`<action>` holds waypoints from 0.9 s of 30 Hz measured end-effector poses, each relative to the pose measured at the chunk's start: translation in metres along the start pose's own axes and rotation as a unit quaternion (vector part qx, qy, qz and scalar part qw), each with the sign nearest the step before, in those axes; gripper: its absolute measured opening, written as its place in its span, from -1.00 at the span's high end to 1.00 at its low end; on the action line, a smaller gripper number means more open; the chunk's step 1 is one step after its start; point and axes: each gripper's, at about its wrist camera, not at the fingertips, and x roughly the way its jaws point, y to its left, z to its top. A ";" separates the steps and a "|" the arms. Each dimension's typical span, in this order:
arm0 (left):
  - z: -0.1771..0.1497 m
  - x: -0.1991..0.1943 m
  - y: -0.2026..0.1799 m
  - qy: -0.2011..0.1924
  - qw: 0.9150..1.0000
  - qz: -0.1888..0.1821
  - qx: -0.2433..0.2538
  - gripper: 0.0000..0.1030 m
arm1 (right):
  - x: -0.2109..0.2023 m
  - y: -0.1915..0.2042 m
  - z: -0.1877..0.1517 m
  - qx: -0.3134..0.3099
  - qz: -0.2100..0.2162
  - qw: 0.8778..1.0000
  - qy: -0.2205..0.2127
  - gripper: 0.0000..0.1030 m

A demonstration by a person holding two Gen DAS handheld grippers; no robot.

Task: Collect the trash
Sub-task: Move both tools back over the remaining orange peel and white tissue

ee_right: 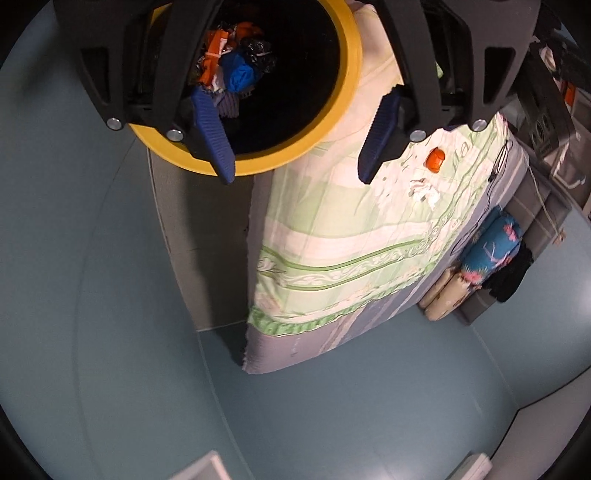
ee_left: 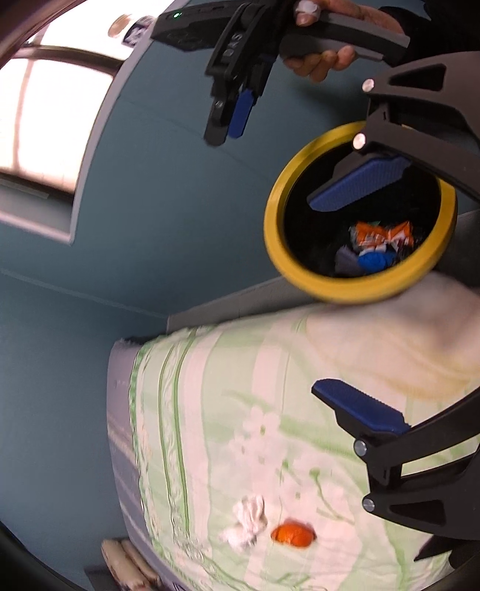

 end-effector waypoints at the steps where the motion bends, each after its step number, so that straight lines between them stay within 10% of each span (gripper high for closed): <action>1: 0.001 -0.003 0.007 -0.004 1.000 0.003 -0.007 -0.75 | 0.004 0.006 0.002 -0.007 0.002 1.000 0.002 -0.36; 27: -0.021 -0.050 0.236 -0.050 0.971 0.167 -0.164 -0.77 | 0.194 0.227 0.018 -0.219 0.058 0.968 0.105 -0.55</action>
